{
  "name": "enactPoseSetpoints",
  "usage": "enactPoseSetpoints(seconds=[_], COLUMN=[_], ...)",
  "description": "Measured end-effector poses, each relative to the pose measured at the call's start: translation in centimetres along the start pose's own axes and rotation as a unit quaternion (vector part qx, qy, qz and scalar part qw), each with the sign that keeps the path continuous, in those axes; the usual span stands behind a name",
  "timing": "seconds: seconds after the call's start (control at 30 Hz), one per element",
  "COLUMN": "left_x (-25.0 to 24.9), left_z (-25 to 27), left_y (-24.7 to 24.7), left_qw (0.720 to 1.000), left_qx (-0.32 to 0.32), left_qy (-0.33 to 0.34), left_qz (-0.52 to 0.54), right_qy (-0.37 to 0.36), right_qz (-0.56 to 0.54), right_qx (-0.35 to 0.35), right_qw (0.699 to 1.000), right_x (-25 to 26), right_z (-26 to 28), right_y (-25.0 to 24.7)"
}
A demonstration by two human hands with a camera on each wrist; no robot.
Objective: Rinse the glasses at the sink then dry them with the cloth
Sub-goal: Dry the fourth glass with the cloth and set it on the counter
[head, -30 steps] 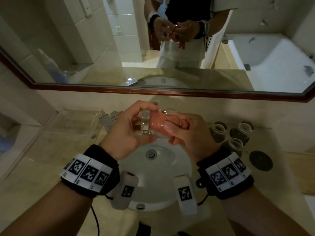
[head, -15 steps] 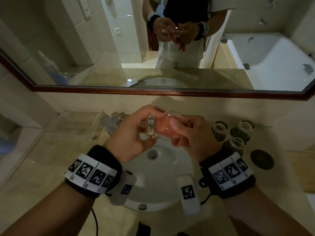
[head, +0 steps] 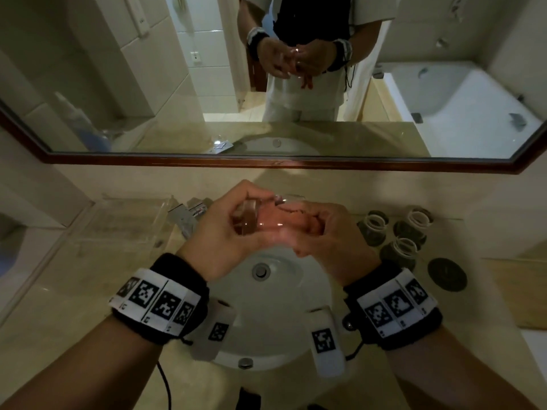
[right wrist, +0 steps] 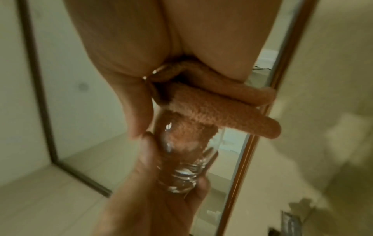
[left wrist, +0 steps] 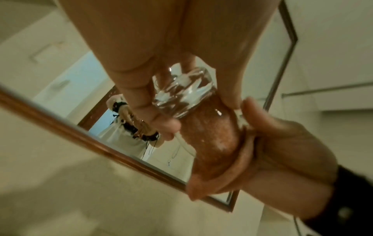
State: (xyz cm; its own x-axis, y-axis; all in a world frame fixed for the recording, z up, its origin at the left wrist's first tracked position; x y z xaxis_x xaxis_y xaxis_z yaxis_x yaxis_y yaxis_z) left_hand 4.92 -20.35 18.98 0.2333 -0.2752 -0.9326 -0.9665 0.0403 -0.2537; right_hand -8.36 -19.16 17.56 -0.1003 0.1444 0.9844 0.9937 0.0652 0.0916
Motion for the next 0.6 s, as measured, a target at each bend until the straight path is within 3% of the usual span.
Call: enactPoseSetpoints(seconds=[0.1,0.17,0.23,0.37,0.4,0.47,0.53,0.6], left_x=[-1.4,-0.9,0.0,3.1,3.5,3.2,1.8,0.8], left_z=[0.4,0.1,-0.4,-0.3,-0.2,-0.5,-1.3,-1.4], left_y=[0.6,0.6,0.5,0.9,1.1,0.8,-0.2,-1.0], left_qw=[0.994,0.997,0.999,0.975,0.97,0.979,0.997,0.995], left_qx=[0.027,0.033,0.022,0.014,0.021,0.029,0.037,0.057], left_qy=[0.089,0.068,0.017,-0.2,-0.225,-0.191,-0.07,0.059], left_qz=[-0.057,-0.007,0.043,0.1,0.092,0.072,0.018,-0.062], right_qy=[0.055,0.066,0.065,0.028,0.025,0.039,0.068,0.101], right_qz=[-0.034,-0.055,-0.05,0.02,0.033,0.034,0.009,-0.024], right_qx=[-0.031,-0.041,-0.043,-0.054,-0.052,-0.046,-0.041,-0.04], right_qw=[0.997,0.995,0.996,0.998,0.998,0.998,0.997,0.994], right_x=[-1.7,-1.7,-1.3,-0.4,-0.5,-1.0,-1.7,-2.9], right_z=[-0.2,-0.2,-0.1,-0.1,-0.1,0.1,0.1,0.1], right_y=[-0.7,-0.8,-0.9,-0.8,-0.5,-0.1,0.3,0.5])
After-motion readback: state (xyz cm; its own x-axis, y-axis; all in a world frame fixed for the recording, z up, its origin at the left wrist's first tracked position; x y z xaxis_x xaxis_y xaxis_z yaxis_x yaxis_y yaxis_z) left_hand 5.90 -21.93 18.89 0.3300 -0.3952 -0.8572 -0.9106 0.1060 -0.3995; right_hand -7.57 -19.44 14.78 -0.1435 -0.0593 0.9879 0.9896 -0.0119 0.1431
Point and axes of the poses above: each hand's wrist, its own z-axis away from the middle knuckle, its own y-axis out of the palm, x = y × z, the point moved 10 cm from there along -z, towards the middle knuckle, and after that the axes turned 14 degrees about -x, right-handed, at the moved point
